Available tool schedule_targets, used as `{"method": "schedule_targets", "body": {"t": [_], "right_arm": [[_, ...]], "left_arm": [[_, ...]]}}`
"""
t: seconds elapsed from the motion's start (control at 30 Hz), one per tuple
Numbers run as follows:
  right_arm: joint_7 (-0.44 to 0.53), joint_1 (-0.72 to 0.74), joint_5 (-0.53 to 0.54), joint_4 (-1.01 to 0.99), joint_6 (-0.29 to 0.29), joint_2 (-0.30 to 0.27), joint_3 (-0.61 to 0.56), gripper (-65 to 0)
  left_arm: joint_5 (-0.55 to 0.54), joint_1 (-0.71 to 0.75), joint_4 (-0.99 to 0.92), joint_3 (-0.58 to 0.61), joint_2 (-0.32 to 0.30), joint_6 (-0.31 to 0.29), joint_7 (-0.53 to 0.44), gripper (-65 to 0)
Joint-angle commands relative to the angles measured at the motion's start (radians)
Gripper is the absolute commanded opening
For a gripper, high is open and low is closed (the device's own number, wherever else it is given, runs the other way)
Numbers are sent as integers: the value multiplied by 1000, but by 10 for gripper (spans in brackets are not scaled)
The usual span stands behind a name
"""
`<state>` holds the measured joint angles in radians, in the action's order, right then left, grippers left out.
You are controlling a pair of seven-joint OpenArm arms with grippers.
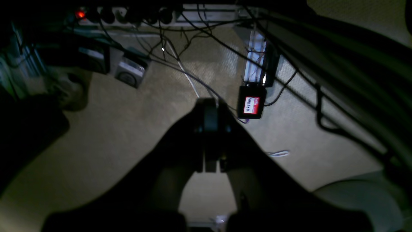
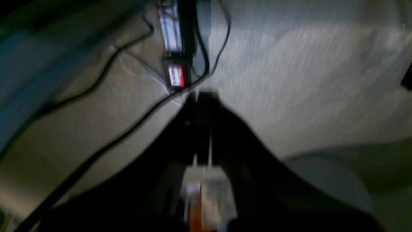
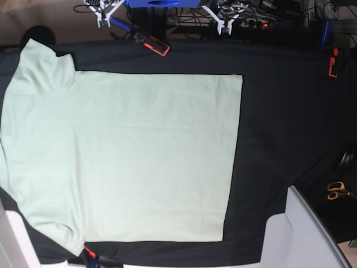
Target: Fold the T-shirt properly
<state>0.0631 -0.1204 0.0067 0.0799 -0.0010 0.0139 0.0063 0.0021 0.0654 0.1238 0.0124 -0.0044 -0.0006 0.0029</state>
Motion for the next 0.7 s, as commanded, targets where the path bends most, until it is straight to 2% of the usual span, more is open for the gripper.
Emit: {"method": "schedule_targets", "body": {"t": [0.0,0.17,0.37,0.43,0.5,0.57,0.67], "right_arm": [[17,-20,-3,8,0,-7,2,-647],[142,-72,-3,22,0,-19,1,-647],[105,-66,-3,22,0,-24,1,-647],[86,-65,-3,22,0,-24,1,-646],[70,-65,-3,22,0,-25,1,-634],[54,-65,-3,22,0,-25,1,-569],[34,-65,-3,22,0,-25,1,-371]], "left_arm": [[0,9,32,-1,-10,6,-10,-650],[-7,53,93,-12,-33,6,-10,-650],[-7,69,89,-12,-39,6,-2,-648],[-7,75,87,-12,-39,6,-2,-591],[-7,89,86,-12,-38,6,-2,-489],[-7,96,89,-12,-38,6,-4,-417],[-7,103,89,-12,-39,6,-7,-363]]}}
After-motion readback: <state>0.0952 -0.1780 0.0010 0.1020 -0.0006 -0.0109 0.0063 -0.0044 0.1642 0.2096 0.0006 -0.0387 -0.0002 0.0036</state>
